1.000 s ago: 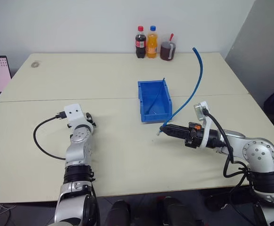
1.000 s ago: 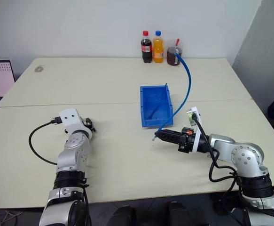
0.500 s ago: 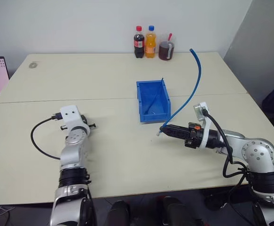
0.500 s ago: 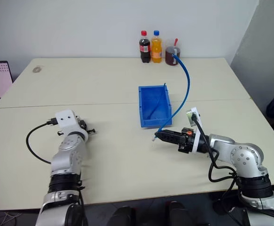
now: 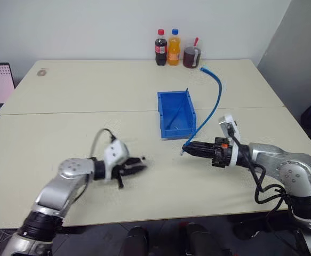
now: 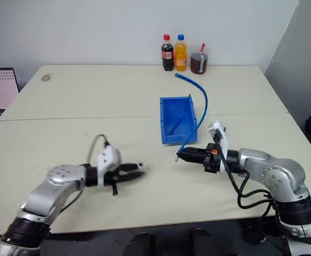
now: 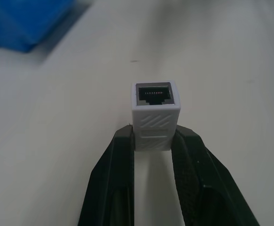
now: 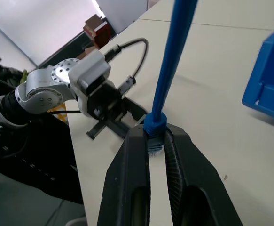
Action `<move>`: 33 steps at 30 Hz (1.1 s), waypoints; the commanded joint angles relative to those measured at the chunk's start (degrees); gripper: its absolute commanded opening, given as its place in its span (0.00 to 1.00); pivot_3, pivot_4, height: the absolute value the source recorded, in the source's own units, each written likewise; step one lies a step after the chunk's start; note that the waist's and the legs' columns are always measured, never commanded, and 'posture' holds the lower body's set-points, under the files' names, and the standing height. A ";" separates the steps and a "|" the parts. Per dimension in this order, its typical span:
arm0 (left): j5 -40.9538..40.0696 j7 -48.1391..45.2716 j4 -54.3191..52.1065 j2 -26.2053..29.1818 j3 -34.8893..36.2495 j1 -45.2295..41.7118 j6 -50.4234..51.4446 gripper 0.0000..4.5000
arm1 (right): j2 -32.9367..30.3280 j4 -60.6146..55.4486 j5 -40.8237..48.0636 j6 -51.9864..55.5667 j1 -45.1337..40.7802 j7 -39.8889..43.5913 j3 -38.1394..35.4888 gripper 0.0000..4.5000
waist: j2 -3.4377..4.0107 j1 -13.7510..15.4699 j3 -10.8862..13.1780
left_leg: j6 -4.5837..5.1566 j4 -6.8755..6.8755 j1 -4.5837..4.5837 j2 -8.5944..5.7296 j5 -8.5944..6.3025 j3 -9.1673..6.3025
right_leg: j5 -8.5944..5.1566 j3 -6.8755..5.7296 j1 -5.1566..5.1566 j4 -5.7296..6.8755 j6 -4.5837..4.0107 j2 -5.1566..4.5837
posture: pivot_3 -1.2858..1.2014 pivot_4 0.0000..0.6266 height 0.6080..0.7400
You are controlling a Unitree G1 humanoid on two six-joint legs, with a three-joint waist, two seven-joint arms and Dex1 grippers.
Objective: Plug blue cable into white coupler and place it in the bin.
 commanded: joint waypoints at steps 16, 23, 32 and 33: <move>9.23 -8.13 26.87 -11.90 -6.35 -11.27 -20.71 0.18 | 8.73 5.34 -25.79 -24.18 3.73 6.71 11.91 0.04 | 0.09 0.52 -0.10 | 0.03 0.16 0.13 -0.08 0.02 -0.03 | 0.10 0.05 0.22 0.02 0.18 -0.01 | 0.52 0.24 1.00; 9.35 -8.25 24.34 -11.62 -6.12 -9.36 -19.70 0.18 | 11.08 11.04 -30.92 -29.65 4.22 8.98 13.05 0.04 | 0.11 0.50 -0.11 | 0.03 0.14 0.11 -0.08 0.02 -0.03 | 0.10 0.06 0.22 0.00 0.18 -0.01 | 0.52 0.24 1.00; 9.17 -7.57 23.82 -11.89 -4.80 -9.48 -17.84 0.18 | 11.62 15.04 -35.53 -35.31 4.84 12.69 14.04 0.04 | 0.12 0.24 -0.13 | 0.03 0.12 0.16 -0.05 0.02 -0.03 | 0.10 0.07 0.21 0.03 0.17 0.03 | 0.52 0.24 1.00; 8.98 -7.50 23.77 -11.99 -4.67 -9.44 -17.41 0.18 | 11.54 14.94 -35.83 -35.70 5.09 13.25 14.35 0.04 | 0.13 0.24 -0.13 | 0.03 0.12 0.17 -0.06 0.02 -0.03 | 0.10 0.07 0.22 0.03 0.17 0.03 | 0.52 0.24 1.00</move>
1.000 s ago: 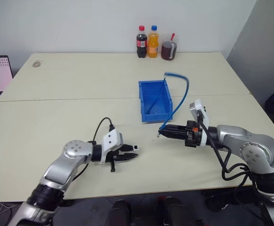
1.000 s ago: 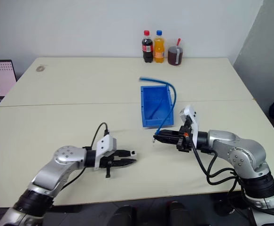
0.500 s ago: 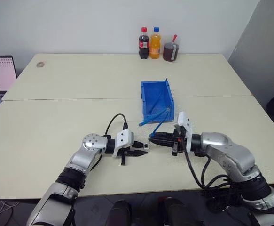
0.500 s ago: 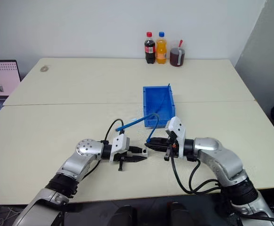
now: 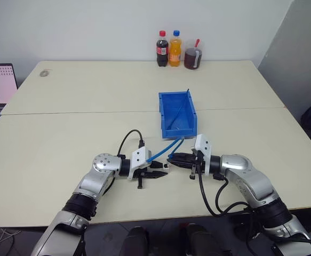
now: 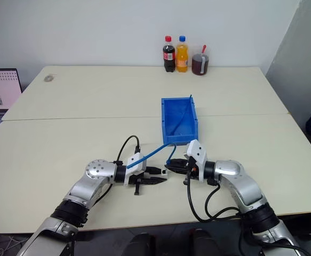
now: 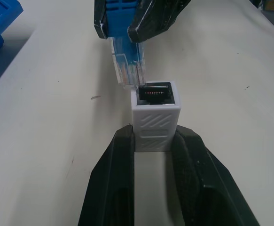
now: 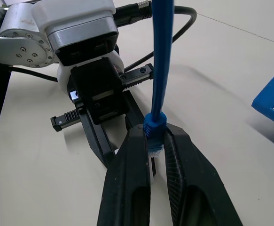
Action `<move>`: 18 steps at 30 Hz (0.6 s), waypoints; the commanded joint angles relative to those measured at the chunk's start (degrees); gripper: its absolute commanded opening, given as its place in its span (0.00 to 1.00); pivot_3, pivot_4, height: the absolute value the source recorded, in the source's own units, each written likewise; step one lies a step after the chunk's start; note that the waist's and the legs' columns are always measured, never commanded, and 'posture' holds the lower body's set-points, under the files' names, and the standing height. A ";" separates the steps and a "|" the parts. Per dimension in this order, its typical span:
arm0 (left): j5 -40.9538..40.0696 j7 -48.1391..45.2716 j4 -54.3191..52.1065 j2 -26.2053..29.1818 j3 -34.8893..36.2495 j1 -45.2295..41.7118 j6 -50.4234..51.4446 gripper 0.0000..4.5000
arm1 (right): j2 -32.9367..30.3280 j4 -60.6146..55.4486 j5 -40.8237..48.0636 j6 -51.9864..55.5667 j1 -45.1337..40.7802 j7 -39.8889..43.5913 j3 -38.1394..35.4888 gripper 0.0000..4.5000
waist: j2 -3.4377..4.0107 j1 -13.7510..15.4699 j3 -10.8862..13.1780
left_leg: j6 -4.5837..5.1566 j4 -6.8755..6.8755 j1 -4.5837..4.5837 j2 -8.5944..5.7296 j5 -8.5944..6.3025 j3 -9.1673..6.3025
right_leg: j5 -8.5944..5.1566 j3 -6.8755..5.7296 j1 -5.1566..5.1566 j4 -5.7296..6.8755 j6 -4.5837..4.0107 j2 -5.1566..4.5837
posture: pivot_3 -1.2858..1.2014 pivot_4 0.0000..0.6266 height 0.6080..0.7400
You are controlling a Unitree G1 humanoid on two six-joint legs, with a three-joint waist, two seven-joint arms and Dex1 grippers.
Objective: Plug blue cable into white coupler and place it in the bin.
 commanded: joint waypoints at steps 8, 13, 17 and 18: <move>0.73 0.32 -0.32 -0.84 -0.12 1.14 3.87 0.18 | 0.21 -0.89 -1.79 -1.93 0.74 2.94 0.86 0.04 | 0.06 -0.02 -0.05 | 0.00 0.01 0.07 0.00 0.00 0.00 | 0.00 0.00 0.05 0.05 0.00 0.00 | 0.52 0.24 1.00; 0.94 0.24 -0.35 -0.96 -0.15 0.99 4.04 0.18 | 0.17 0.51 -3.45 -3.15 0.64 3.22 1.47 0.04 | 0.07 -0.02 -0.07 | 0.00 0.00 0.07 0.00 0.00 0.00 | 0.00 0.01 0.05 0.04 0.00 0.00 | 0.52 0.24 1.00; 1.03 0.35 -0.17 -1.12 -0.10 0.75 4.09 0.18 | 0.73 0.82 -4.14 -3.72 0.57 3.51 1.98 0.04 | 0.08 -0.02 -0.09 | 0.00 0.01 0.08 0.00 0.00 0.00 | 0.00 0.01 0.06 0.05 0.00 0.00 | 0.52 0.24 1.00; 1.06 0.38 -0.15 -1.15 -0.10 0.74 4.10 0.18 | 0.80 0.90 -4.36 -3.98 0.45 3.70 2.16 0.04 | 0.08 -0.02 -0.09 | 0.00 0.01 0.09 0.00 0.00 0.00 | 0.00 0.01 0.07 0.05 0.00 0.00 | 0.52 0.24 1.00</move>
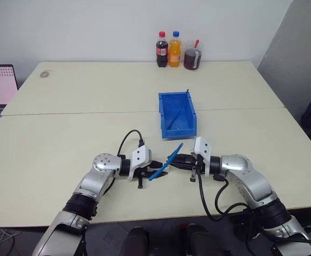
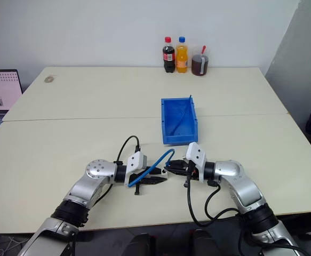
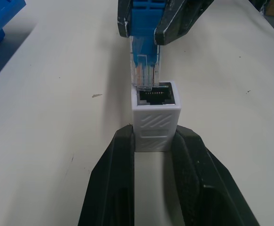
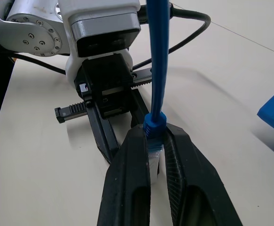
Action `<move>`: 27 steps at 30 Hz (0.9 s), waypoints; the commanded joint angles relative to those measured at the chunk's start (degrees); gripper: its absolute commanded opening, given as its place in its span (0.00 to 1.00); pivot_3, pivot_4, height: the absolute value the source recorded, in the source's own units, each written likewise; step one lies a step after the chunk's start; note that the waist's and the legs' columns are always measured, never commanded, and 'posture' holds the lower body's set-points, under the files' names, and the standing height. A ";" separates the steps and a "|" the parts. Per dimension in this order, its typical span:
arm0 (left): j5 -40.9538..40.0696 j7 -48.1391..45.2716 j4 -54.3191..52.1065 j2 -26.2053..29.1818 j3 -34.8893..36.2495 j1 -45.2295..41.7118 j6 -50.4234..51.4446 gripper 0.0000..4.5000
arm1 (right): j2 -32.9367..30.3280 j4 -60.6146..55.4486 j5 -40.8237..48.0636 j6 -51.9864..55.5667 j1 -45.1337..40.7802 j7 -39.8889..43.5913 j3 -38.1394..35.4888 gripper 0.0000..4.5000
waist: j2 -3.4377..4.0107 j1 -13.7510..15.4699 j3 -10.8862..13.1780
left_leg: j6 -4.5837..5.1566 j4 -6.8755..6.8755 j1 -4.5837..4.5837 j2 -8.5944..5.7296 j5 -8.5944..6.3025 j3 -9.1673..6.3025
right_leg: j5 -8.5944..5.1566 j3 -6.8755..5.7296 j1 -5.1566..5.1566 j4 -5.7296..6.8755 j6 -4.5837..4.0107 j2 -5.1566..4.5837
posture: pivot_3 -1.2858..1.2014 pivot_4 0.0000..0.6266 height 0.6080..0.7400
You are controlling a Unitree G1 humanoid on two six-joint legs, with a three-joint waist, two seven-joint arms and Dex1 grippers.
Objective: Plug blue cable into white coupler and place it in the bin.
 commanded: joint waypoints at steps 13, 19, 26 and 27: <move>1.29 0.34 0.66 -0.80 -0.98 0.63 1.18 0.18 | 0.69 4.41 -5.05 -4.19 -1.41 3.76 3.89 0.04 | 0.04 -0.04 -0.13 | 0.00 0.00 0.06 0.01 0.00 0.01 | 0.00 0.02 0.04 0.02 0.00 0.01 | 0.52 0.24 1.00; 1.26 0.58 -0.33 -0.83 -1.13 1.33 1.41 0.18 | 0.72 8.75 -7.69 -6.47 -4.24 4.45 4.23 0.04 | 0.11 -0.16 -0.33 | 0.00 0.00 0.18 0.02 0.00 0.03 | 0.00 0.05 0.10 0.07 0.00 0.03 | 0.52 0.24 1.00; 1.50 0.43 -0.66 -0.56 -1.03 1.59 1.23 0.18 | 0.33 13.02 -9.67 -7.62 -8.00 7.10 5.84 0.04 | 0.17 -0.37 -0.59 | 0.01 -0.01 0.47 0.07 0.00 0.12 | -0.01 0.15 0.20 0.20 -0.02 0.11 | 0.52 0.24 1.00; 1.53 0.40 -0.70 -0.53 -0.98 1.59 1.20 0.18 | 0.15 13.19 -9.67 -7.71 -8.37 8.05 6.19 0.04 | 0.17 -0.38 -0.59 | 0.01 -0.02 0.53 0.07 0.00 0.13 | -0.04 0.16 0.22 0.27 -0.08 0.12 | 0.52 0.24 1.00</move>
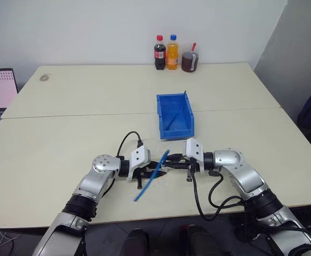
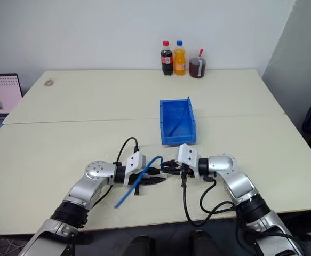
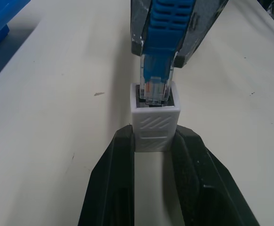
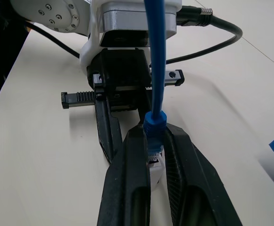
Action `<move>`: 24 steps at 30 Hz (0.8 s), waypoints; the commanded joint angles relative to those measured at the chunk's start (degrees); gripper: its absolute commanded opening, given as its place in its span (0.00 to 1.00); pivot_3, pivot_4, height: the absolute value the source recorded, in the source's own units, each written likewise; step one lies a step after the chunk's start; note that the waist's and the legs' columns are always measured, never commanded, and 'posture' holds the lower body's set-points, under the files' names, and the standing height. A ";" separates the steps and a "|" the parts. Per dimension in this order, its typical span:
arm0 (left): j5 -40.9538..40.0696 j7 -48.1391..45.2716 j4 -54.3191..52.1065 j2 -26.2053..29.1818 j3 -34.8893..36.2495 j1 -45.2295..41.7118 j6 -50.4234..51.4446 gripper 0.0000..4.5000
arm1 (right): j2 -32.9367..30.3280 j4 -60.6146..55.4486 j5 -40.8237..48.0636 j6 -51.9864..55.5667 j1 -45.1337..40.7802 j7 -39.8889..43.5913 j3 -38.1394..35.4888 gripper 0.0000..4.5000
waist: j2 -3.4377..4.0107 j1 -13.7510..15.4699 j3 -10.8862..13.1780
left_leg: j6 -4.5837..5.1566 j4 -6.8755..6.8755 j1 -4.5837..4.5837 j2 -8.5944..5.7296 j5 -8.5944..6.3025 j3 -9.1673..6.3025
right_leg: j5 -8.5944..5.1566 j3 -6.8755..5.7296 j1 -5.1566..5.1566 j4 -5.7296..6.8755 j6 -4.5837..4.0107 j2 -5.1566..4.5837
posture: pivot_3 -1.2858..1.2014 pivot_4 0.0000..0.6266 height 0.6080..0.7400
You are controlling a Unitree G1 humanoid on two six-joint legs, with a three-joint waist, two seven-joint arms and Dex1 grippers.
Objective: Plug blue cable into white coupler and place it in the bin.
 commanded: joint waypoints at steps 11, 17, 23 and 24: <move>1.12 -0.38 -1.47 -0.18 -1.21 1.11 0.27 0.18 | -1.60 4.37 -2.25 2.95 -3.08 7.82 3.30 0.04 | 0.02 0.05 -0.03 | 0.00 -0.03 0.12 -0.02 0.00 0.13 | -0.14 0.11 -0.05 0.28 -0.21 -0.01 | 0.52 0.24 1.00; 1.12 -0.40 -1.63 -0.13 -1.13 1.16 0.35 0.18 | -0.08 6.60 -3.20 1.82 -4.58 6.53 2.79 0.04 | 0.02 0.04 -0.03 | -0.01 -0.05 0.12 -0.01 -0.01 0.14 | -0.15 0.10 -0.06 0.26 -0.22 -0.01 | 0.52 0.24 1.00; 1.15 -0.25 -1.84 -0.27 -1.14 1.11 0.42 0.18 | 0.22 5.30 -3.64 4.07 -1.95 7.43 4.35 0.04 | 0.02 -0.03 -0.03 | 0.00 -0.05 0.15 0.01 0.00 0.12 | -0.16 0.10 -0.08 0.35 -0.23 0.01 | 0.52 0.24 1.00; 1.14 -0.22 -1.93 -0.29 -1.15 1.14 0.46 0.18 | 0.22 5.31 -3.80 4.24 -1.30 7.47 4.66 0.04 | 0.03 -0.03 -0.05 | 0.00 -0.05 0.15 0.01 0.00 0.12 | -0.16 0.10 -0.08 0.35 -0.24 0.01 | 0.52 0.24 1.00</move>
